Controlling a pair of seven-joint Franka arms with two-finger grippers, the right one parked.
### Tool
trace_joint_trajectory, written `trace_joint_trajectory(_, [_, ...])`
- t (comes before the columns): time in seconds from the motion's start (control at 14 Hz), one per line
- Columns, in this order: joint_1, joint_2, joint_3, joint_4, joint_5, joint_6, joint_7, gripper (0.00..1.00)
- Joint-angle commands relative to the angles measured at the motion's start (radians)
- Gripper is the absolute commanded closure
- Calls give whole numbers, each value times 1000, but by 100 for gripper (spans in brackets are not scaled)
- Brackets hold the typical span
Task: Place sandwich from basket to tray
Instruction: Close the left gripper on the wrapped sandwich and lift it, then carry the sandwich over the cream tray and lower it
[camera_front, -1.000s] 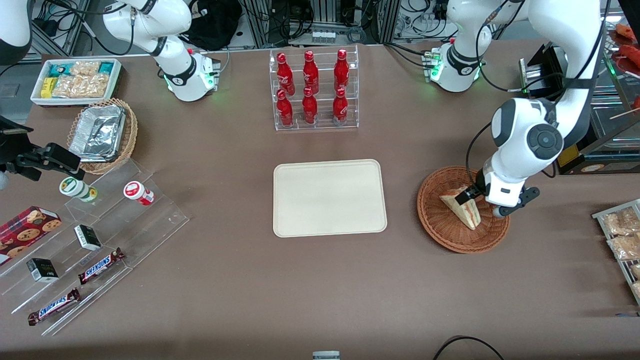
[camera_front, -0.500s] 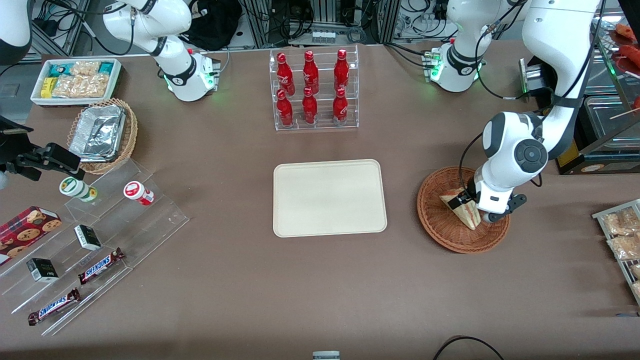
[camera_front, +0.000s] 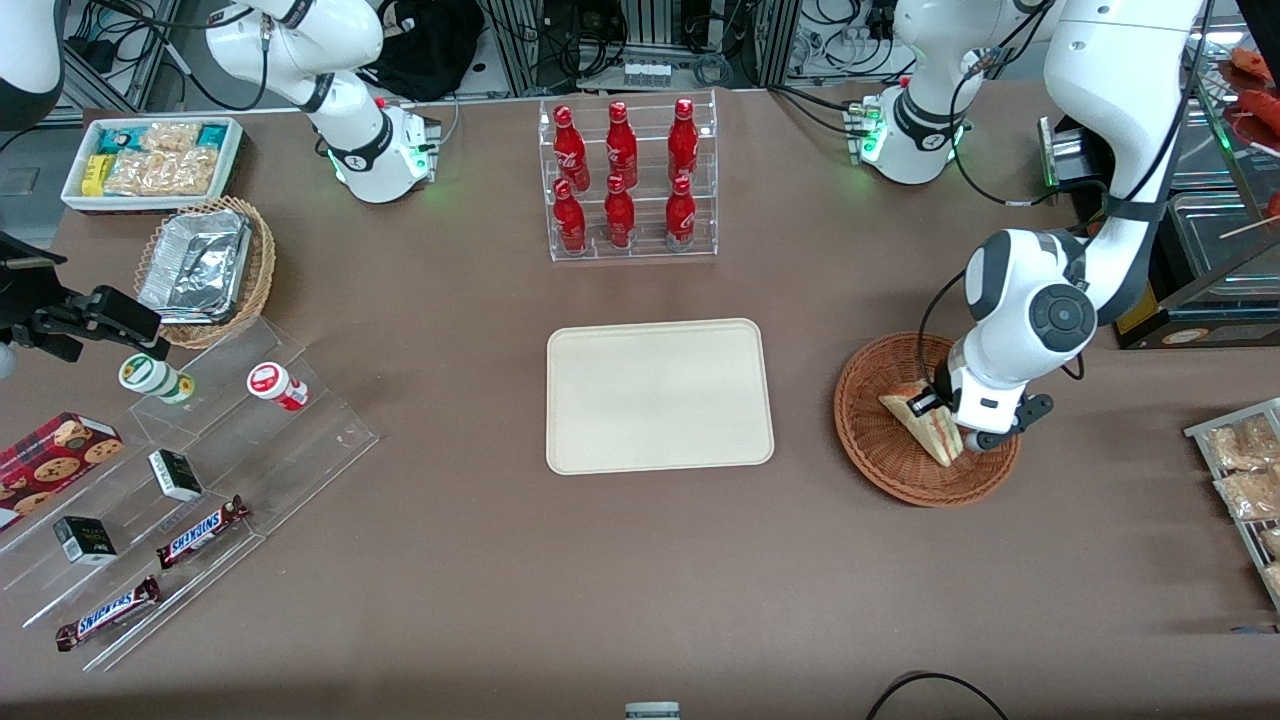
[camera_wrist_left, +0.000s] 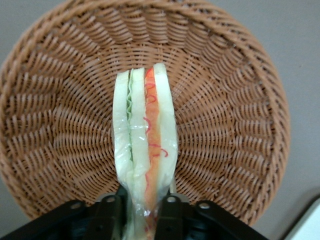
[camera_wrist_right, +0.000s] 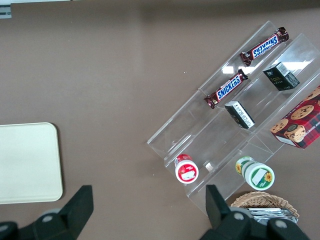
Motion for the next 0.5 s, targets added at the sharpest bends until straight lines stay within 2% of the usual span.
trace_joint_trajectory(0.0, [-10, -27, 1, 158, 6, -227, -14, 89])
trace_joint_trajectory(0.21, [-39, -15, -38, 356, 61, -454, -12, 89])
trace_joint_trajectory(0.43, [-125, 2, -45, 421, 47, -482, -26, 89])
